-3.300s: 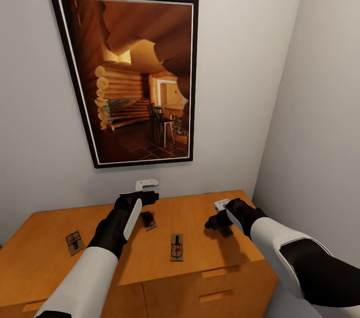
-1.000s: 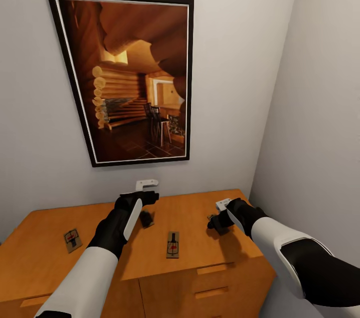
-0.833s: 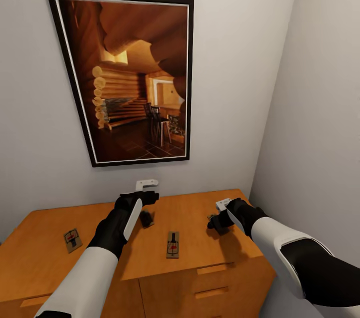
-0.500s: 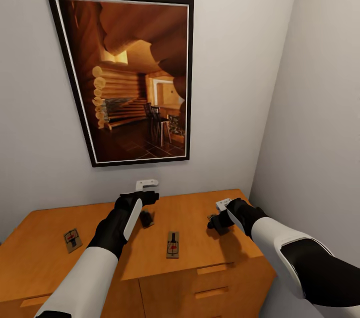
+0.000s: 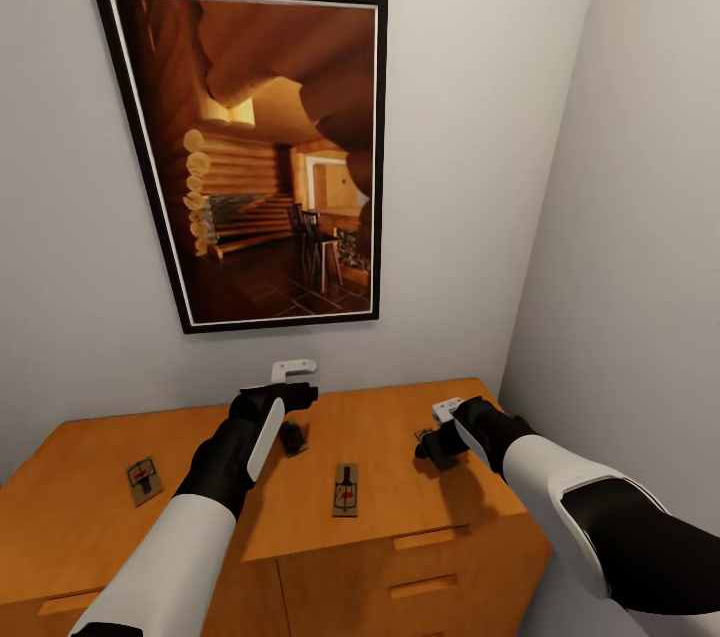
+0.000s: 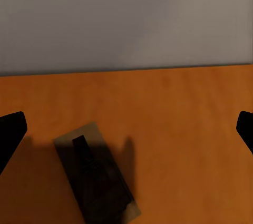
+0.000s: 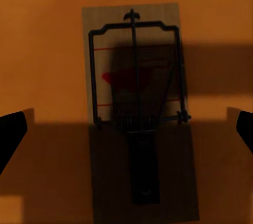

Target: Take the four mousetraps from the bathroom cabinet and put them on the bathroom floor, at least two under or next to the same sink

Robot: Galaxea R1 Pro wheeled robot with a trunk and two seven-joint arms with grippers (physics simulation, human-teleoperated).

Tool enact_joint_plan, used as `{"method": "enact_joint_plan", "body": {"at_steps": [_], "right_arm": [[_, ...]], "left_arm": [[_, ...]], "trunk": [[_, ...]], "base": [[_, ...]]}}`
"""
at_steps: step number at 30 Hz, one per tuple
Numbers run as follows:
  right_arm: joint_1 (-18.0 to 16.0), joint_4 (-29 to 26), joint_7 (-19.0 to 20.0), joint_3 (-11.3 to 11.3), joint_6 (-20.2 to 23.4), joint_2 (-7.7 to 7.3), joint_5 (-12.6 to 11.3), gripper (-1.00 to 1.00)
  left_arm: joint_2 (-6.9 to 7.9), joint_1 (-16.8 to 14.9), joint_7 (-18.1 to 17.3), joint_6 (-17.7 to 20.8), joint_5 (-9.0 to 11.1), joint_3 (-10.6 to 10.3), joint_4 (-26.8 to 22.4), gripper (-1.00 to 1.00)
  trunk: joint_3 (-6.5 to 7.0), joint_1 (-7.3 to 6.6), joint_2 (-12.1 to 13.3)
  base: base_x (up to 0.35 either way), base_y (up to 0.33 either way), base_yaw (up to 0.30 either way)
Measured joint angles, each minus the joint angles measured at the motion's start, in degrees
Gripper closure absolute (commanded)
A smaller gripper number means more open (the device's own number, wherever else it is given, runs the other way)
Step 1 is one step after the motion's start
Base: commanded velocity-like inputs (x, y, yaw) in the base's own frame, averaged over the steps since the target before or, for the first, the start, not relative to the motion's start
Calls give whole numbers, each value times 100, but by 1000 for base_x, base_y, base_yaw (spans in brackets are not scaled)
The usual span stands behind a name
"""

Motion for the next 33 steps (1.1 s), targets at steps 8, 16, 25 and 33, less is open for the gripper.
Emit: {"method": "enact_joint_plan", "body": {"at_steps": [8, 16, 25, 33], "right_arm": [[0, 0, -1, 0, 0, 0, 0, -100], [0, 0, 3, 0, 0, 0, 0, -100], [0, 0, -1, 0, 0, 0, 0, -100], [1, 0, -1, 0, 0, 0, 0, -100]], "left_arm": [[0, 0, 0, 0, 0, 0, 0, -100], [0, 0, 0, 0, 0, 0, 0, -100], [0, 0, 0, 0, 0, 0, 0, -100], [0, 0, 0, 0, 0, 0, 0, -100]], "trunk": [[0, 0, 0], [-54, 65, -119], [-90, 110, -201], [-90, 110, -201]], "base": [[0, 0, 0], [0, 0, 0], [0, 0, 0], [0, 0, 0]]}}
